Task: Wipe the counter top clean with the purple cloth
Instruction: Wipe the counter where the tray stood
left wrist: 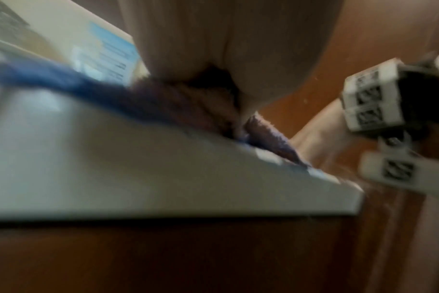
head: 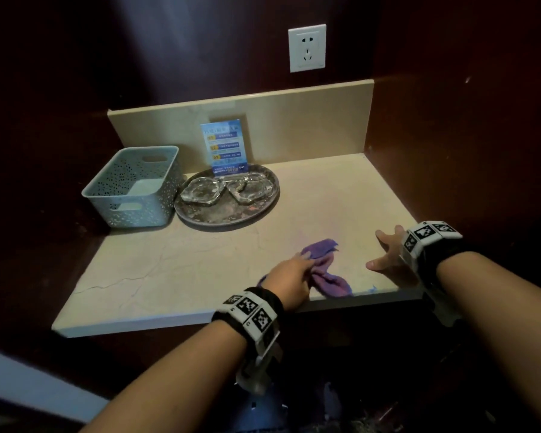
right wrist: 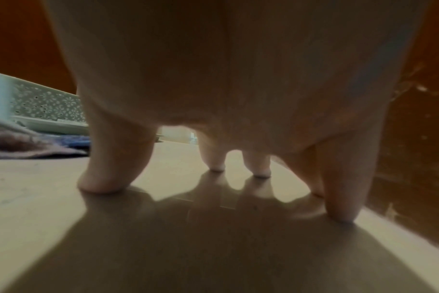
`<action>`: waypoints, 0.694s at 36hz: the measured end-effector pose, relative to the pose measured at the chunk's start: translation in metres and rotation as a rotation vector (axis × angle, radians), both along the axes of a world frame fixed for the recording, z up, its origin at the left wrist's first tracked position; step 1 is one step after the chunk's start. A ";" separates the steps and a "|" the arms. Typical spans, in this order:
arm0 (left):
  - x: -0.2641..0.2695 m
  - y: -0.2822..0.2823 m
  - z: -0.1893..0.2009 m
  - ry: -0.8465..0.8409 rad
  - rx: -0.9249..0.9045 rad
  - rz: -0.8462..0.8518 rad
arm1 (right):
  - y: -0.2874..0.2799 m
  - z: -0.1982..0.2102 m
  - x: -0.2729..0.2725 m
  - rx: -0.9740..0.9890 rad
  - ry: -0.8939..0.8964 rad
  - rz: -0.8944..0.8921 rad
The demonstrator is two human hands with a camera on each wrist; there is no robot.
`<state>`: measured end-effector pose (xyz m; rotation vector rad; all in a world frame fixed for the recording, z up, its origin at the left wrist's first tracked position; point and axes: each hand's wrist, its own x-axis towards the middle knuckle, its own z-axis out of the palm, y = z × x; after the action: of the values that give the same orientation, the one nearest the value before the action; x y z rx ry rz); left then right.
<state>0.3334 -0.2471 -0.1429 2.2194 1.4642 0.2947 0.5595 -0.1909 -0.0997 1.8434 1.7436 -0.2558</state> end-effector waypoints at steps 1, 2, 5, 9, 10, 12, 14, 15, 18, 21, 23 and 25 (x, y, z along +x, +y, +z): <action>-0.004 0.000 0.002 -0.067 -0.007 0.023 | 0.000 0.000 0.000 0.004 -0.002 0.007; -0.010 0.001 0.006 -0.152 -0.003 0.052 | 0.000 -0.001 0.001 0.008 -0.005 0.013; -0.034 0.012 0.019 -0.251 0.077 0.204 | -0.001 -0.002 0.002 0.017 0.002 0.017; -0.050 0.032 0.019 0.000 0.093 0.316 | -0.001 -0.002 0.003 0.010 0.014 0.014; -0.048 0.034 0.016 0.047 0.054 0.311 | 0.000 -0.002 0.004 0.010 0.017 0.012; -0.038 0.038 0.007 0.127 0.010 0.271 | 0.002 -0.003 0.005 0.007 0.020 0.011; -0.027 0.040 0.000 0.176 0.015 0.233 | 0.002 -0.005 0.006 0.009 0.024 0.017; -0.022 0.041 -0.003 0.177 0.011 0.221 | 0.003 -0.005 0.007 0.009 0.025 0.018; -0.010 0.041 -0.008 0.154 0.006 0.166 | 0.004 -0.008 0.008 0.010 0.029 0.024; -0.001 0.041 -0.013 0.139 0.042 0.085 | 0.004 -0.008 0.009 0.007 0.036 0.030; 0.007 0.039 -0.015 0.102 0.041 0.046 | 0.003 -0.008 0.010 0.014 0.032 0.038; 0.017 0.032 -0.015 0.074 0.032 0.022 | 0.002 -0.006 0.009 0.022 0.038 0.041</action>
<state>0.3506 -0.2153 -0.1575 2.2625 1.5339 0.2477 0.5688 -0.1887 -0.1059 1.8276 1.8149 -0.2576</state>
